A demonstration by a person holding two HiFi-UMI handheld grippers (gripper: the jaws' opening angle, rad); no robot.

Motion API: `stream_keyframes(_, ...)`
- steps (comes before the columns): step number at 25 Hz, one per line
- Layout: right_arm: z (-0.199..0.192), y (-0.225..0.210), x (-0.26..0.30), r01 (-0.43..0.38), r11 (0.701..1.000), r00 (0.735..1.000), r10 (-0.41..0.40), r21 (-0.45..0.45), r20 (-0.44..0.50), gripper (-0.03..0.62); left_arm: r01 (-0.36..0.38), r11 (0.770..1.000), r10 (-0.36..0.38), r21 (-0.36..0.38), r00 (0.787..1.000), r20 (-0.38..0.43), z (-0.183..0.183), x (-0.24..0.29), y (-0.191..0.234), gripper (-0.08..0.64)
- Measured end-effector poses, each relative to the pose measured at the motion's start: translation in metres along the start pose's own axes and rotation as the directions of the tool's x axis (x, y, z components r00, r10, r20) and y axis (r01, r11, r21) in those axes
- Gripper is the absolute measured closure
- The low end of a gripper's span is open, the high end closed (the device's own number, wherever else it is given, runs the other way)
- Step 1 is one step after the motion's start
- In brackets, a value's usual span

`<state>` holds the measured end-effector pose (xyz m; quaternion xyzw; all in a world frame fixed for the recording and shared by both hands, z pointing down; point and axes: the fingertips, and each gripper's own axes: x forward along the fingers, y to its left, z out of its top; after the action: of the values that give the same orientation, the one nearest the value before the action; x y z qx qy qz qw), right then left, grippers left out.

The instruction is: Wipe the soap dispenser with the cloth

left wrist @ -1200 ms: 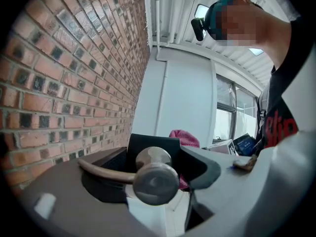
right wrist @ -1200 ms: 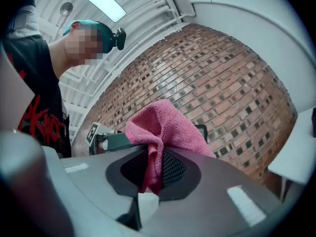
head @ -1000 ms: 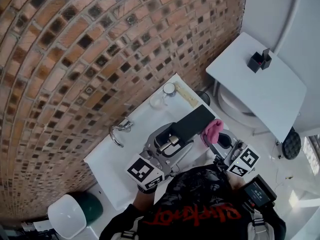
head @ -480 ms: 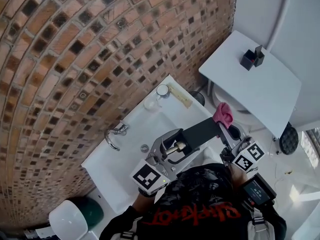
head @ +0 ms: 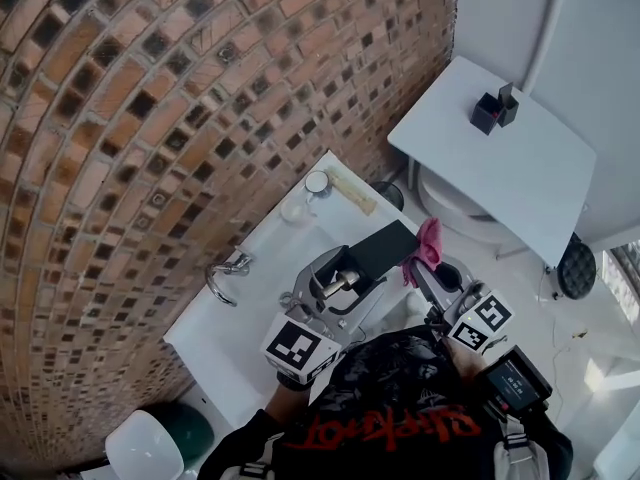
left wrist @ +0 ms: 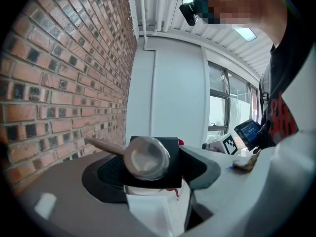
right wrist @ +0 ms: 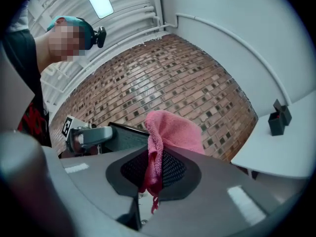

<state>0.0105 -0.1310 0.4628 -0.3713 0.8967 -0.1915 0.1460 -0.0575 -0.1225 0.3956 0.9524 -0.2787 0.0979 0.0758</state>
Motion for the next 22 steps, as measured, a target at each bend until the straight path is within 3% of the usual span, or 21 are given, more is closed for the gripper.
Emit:
stream_keyframes(4,0.015,0.024,0.007,-0.076,0.993,0.997,0.077,-0.095,0.006,0.557,0.038,0.999,-0.038,-0.029,0.999,0.0,-0.007,0.005,-0.003,0.244)
stream_keyframes(9,0.013,0.052,0.007,-0.198,0.977,0.98,0.196,-0.073,-0.03,0.557,0.059,0.998,-0.059,-0.037,0.998,0.005,-0.003,0.007,-0.006,0.245)
stream_keyframes(11,-0.003,0.069,0.009,-0.293,0.953,0.952,0.284,-0.071,-0.116,0.557,0.065,0.998,-0.065,-0.023,0.998,0.003,-0.004,0.006,-0.005,0.245)
stream_keyframes(13,-0.019,0.088,0.008,-0.398,0.915,0.903,0.377,-0.071,-0.204,0.557,0.078,0.996,-0.077,-0.035,0.997,0.029,-0.002,0.003,-0.003,0.245)
stream_keyframes(15,-0.017,0.097,0.0,-0.462,0.886,0.873,0.45,-0.026,-0.186,0.555,0.093,0.994,-0.088,-0.059,0.992,0.087,0.005,-0.004,0.0,0.245)
stream_keyframes(16,-0.01,0.094,-0.007,-0.472,0.882,0.873,0.468,0.007,-0.136,0.555,0.097,0.994,-0.09,-0.058,0.989,0.116,0.009,-0.009,0.001,0.245)
stream_keyframes(18,0.016,0.074,-0.024,-0.431,0.9,0.902,0.432,0.06,-0.004,0.555,0.093,0.996,-0.092,-0.001,0.985,0.145,0.016,-0.019,0.002,0.245)
stream_keyframes(20,0.042,0.041,-0.036,-0.322,0.944,0.945,0.316,0.068,0.084,0.555,0.082,0.992,-0.095,0.1,0.988,0.125,0.015,-0.027,0.0,0.245)
stream_keyframes(22,0.055,0.019,-0.036,-0.207,0.978,0.976,0.207,0.003,0.074,0.555,0.105,0.971,-0.124,0.214,0.99,0.074,0.009,-0.031,-0.008,0.245)
